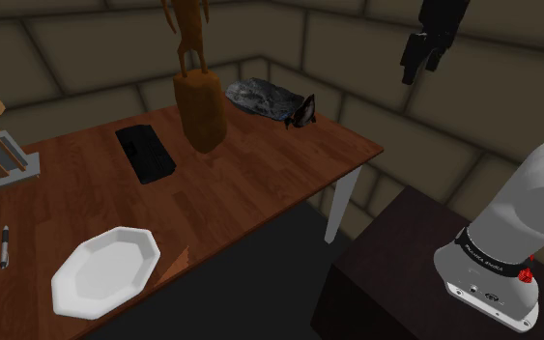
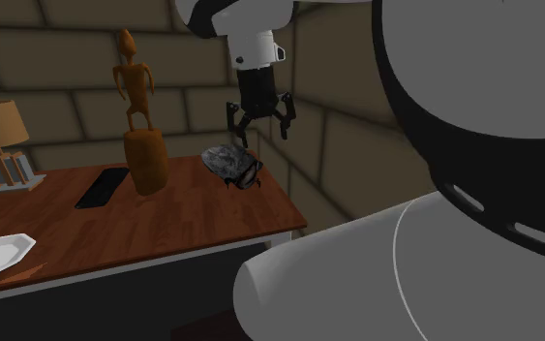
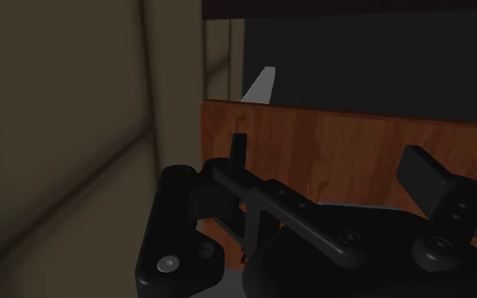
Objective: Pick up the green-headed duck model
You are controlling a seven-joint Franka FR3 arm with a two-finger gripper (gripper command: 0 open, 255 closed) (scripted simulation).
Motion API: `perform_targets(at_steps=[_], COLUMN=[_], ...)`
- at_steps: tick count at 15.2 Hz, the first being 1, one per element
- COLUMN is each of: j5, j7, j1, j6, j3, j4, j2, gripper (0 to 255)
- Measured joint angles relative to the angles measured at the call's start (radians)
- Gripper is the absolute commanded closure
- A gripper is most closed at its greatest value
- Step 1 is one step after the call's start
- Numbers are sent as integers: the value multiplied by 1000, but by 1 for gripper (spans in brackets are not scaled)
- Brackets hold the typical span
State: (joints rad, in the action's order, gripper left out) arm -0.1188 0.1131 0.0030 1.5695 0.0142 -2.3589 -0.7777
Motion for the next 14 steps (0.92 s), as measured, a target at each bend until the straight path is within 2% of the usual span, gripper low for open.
perform_targets(at_steps=[2, 6, 14], j5=[6, 32, 39], j7=[21, 168, 505], j1=[-2, -23, -80], j6=[10, 96, 251], j3=[11, 72, 195], j4=[1, -2, 110], j2=[13, 107, 400], gripper=[0, 0, 0])
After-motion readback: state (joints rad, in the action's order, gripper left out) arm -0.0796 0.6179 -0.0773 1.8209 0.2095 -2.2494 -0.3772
